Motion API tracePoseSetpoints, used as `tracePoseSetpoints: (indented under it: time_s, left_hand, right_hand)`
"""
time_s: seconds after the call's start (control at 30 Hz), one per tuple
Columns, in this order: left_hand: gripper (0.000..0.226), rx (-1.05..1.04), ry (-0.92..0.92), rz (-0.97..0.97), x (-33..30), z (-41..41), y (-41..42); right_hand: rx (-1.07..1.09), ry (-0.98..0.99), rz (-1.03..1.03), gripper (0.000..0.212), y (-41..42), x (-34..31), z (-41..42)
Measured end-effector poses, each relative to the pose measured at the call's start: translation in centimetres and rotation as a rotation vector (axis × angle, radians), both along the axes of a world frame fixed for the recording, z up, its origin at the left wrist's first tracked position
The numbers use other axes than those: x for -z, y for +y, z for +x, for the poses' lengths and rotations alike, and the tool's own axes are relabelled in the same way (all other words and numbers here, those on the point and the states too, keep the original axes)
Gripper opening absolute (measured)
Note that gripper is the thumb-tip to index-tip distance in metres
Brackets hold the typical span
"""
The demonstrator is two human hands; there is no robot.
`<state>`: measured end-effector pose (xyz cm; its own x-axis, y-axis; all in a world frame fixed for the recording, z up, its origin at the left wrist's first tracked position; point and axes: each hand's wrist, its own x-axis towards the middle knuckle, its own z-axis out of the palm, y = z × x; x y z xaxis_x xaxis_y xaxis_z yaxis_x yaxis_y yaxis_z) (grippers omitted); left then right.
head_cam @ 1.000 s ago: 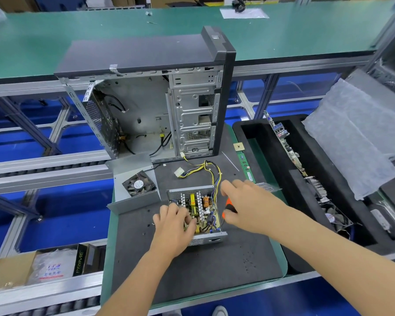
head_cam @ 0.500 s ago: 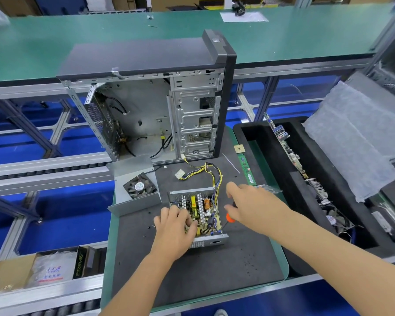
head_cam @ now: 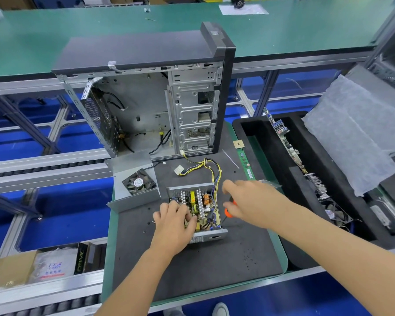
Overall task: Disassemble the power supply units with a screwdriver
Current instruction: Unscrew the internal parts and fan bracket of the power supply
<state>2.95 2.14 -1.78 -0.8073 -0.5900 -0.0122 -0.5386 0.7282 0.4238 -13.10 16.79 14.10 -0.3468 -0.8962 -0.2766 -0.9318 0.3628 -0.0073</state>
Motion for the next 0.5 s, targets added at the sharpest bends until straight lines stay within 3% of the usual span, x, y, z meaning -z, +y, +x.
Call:
tracePoseSetpoints:
  time_s: [0.07,0.1,0.23,0.33,0.4,0.5]
  left_hand:
    - [0.025,-0.003,0.009,0.004,0.02,-0.04,-0.03]
    - [0.025,-0.002,0.012,0.003,0.00,-0.07,-0.04]
    - [0.024,-0.007,0.003,-0.006,0.10,-0.05,-0.06]
    - [0.024,-0.013,0.000,-0.008,0.21,0.00,-0.03]
    - [0.023,-0.012,-0.009,-0.009,0.16,-0.07,-0.02]
    - [0.023,-0.012,-0.009,-0.005,0.04,-0.10,0.04]
  right_hand:
    - [0.070,-0.268,-0.103,0.036,0.16,0.19,0.00]
    - [0.065,-0.301,-0.119,0.038,0.13,0.24,0.23]
    - [0.133,0.009,0.012,0.048,-0.41,0.32,0.16]
    - [0.067,-0.104,-0.070,0.022,-0.36,0.57,0.16]
    - [0.073,-0.150,-0.076,0.031,0.08,0.49,0.00]
    - [0.052,0.173,0.011,0.030,0.43,0.30,-0.05]
